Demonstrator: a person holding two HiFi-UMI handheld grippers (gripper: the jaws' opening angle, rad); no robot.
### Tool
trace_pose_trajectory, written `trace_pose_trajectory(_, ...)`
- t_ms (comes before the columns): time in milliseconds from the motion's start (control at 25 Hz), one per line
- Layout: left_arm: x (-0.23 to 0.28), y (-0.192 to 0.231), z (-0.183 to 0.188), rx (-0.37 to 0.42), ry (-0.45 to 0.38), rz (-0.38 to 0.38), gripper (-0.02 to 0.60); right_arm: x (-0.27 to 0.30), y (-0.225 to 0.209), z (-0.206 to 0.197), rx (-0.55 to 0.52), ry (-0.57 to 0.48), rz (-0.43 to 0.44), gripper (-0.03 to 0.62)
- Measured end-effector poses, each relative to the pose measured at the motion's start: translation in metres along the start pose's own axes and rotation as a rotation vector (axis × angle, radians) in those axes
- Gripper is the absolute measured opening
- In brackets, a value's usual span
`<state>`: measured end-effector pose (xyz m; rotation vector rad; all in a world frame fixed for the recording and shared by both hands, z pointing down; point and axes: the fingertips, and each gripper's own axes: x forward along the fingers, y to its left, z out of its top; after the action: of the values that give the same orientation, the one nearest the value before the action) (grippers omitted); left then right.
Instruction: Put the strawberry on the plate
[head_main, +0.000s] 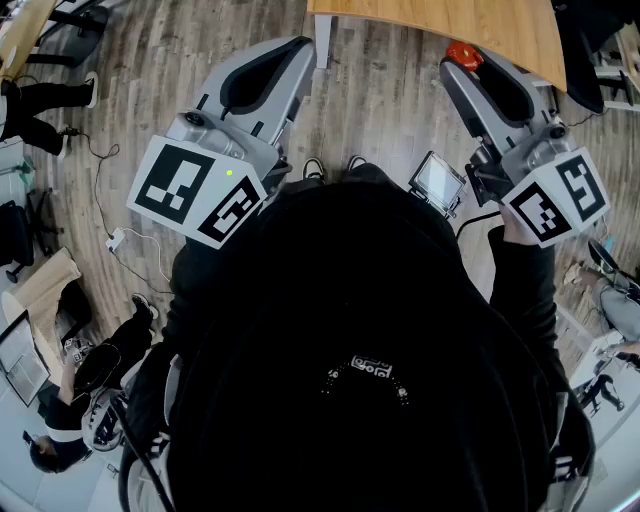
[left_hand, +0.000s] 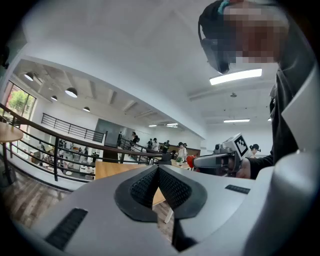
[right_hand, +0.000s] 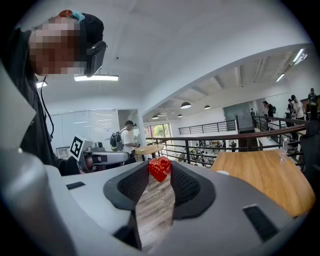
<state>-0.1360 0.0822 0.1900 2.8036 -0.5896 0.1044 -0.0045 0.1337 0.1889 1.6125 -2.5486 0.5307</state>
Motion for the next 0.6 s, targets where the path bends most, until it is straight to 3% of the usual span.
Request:
trace_pose_trajectory(200, 0.013, 0.004, 0.003, -0.014, 0.01, -0.009, -0.002, 0.013, 0.007, 0.007, -0.021, 0.005, 0.018, 0.149)
trace_pose_trajectory(440, 0.046, -0.004, 0.005, 0.03, 0.042, -0.028, -0.003, 0.017, -0.005, 0.009, 0.053, -0.038, 0.033, 0.149)
trace_pose_trajectory(600, 0.067, -0.018, 0.009, 0.046, 0.045, -0.091, -0.003, 0.009, -0.019, 0.009, 0.07, -0.052, 0.022, 0.149)
